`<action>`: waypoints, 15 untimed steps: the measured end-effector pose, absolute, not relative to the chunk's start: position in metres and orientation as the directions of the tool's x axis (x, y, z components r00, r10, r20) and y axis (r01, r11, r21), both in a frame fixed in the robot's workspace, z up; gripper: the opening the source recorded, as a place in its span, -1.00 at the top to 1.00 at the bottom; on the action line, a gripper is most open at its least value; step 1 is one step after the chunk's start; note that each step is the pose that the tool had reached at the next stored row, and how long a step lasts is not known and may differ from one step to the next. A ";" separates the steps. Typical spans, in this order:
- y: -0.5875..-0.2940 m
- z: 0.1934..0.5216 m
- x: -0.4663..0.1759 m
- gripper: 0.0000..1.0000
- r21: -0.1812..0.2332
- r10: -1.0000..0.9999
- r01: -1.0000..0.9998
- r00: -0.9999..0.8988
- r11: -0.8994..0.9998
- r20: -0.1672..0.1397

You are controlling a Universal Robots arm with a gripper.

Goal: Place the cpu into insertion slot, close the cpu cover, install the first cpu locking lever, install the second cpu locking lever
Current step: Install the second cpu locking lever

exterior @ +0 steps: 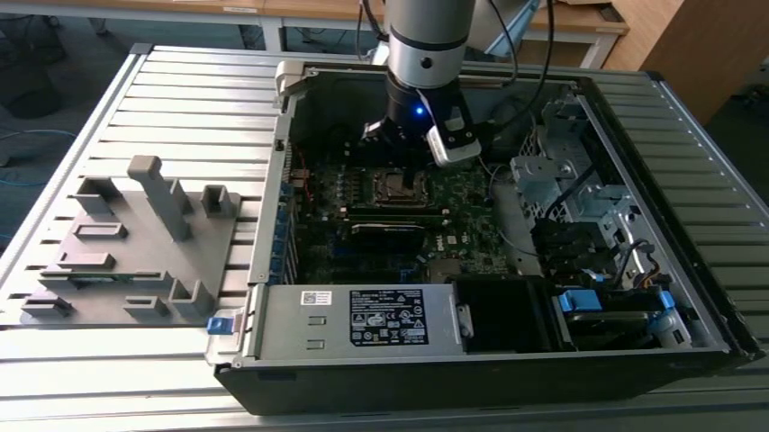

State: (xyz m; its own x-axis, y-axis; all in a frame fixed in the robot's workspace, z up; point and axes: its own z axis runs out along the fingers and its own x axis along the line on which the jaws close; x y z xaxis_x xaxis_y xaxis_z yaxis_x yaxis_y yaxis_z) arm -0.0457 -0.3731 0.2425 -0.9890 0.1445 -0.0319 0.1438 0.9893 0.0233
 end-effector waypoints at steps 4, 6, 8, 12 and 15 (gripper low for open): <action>-0.373 0.241 -0.046 0.80 0.023 0.140 0.139 -0.990 0.990 -0.032; -0.374 0.239 -0.047 0.80 0.023 0.138 0.137 -0.990 0.990 -0.032; -0.374 0.238 -0.048 0.80 0.023 0.136 0.136 -0.990 0.990 -0.032; -0.374 0.237 -0.049 0.80 0.023 0.132 0.132 -0.991 0.991 -0.032; -0.374 0.237 -0.049 0.80 0.023 0.132 0.132 -0.991 0.991 -0.032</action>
